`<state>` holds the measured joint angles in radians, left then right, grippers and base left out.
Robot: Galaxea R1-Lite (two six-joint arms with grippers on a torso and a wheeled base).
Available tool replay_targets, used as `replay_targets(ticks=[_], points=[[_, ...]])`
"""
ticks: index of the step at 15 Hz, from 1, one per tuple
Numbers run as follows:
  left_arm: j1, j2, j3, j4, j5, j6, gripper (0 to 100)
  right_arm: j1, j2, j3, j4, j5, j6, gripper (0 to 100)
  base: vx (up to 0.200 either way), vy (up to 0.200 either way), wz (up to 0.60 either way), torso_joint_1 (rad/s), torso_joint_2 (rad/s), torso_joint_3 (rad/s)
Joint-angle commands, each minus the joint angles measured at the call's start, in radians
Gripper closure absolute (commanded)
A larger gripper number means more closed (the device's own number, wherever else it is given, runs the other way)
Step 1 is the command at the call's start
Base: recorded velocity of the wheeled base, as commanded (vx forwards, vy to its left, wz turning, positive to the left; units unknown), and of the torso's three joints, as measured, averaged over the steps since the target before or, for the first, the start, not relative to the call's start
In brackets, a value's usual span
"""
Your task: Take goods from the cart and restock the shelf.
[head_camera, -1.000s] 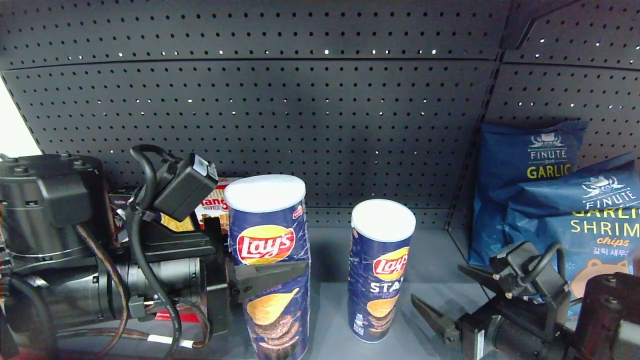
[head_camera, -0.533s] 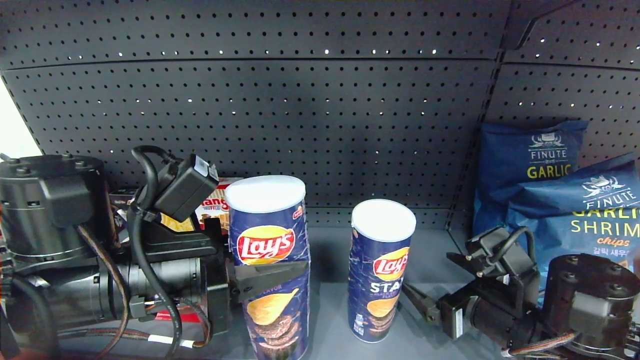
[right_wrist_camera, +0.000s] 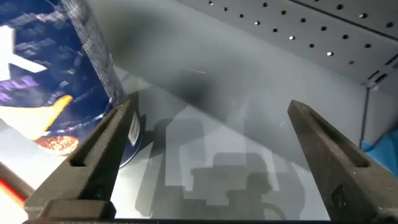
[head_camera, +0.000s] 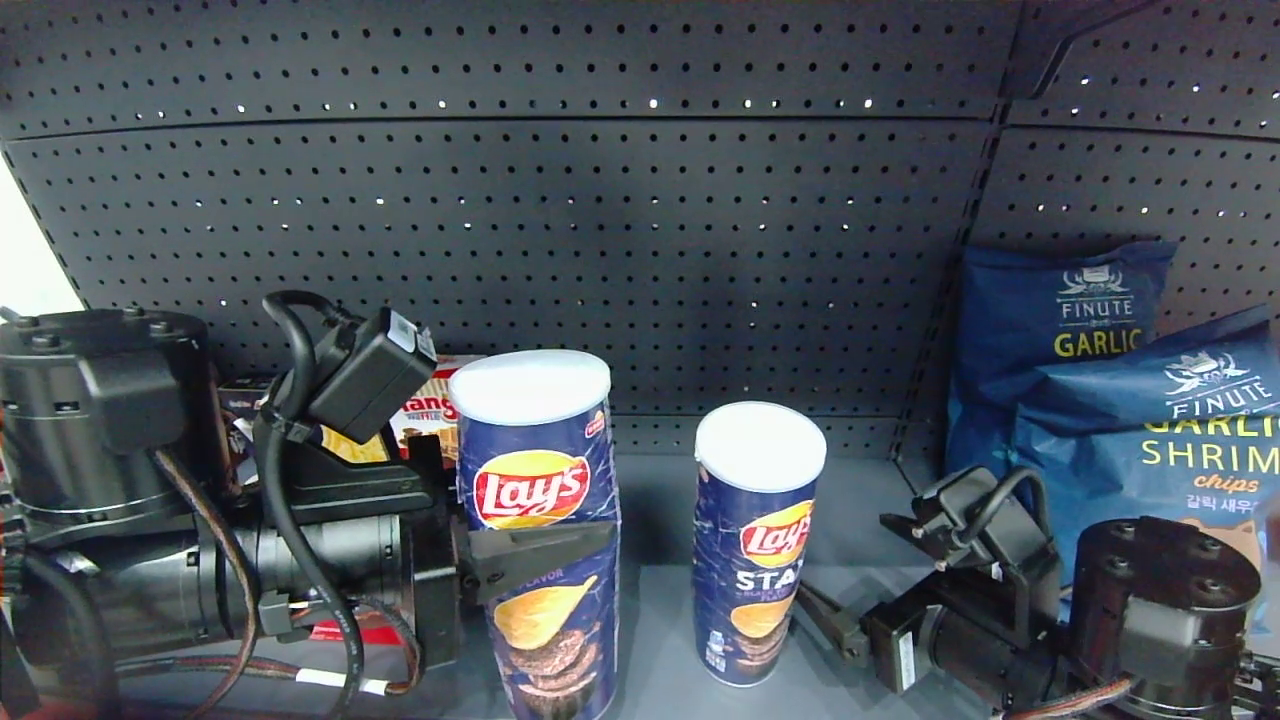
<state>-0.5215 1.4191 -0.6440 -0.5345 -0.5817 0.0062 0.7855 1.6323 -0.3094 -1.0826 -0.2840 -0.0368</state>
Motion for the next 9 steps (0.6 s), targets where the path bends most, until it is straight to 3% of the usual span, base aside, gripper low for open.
replay_targets(ticks=[1, 9], points=[[0.0, 0.001, 0.0, 0.001, 0.0, 0.0, 100, 0.008, 0.003, -0.002, 0.0, 0.0, 0.0, 0, 0.0, 0.0, 0.0, 0.0, 0.0, 0.0], [0.0, 0.001, 0.001, -0.001, 0.0, 0.0, 100, 0.029, -0.002, 0.006, -0.005, -0.001, 0.0, 0, 0.0, 0.0, 0.0, 0.0, 0.0, 0.0]])
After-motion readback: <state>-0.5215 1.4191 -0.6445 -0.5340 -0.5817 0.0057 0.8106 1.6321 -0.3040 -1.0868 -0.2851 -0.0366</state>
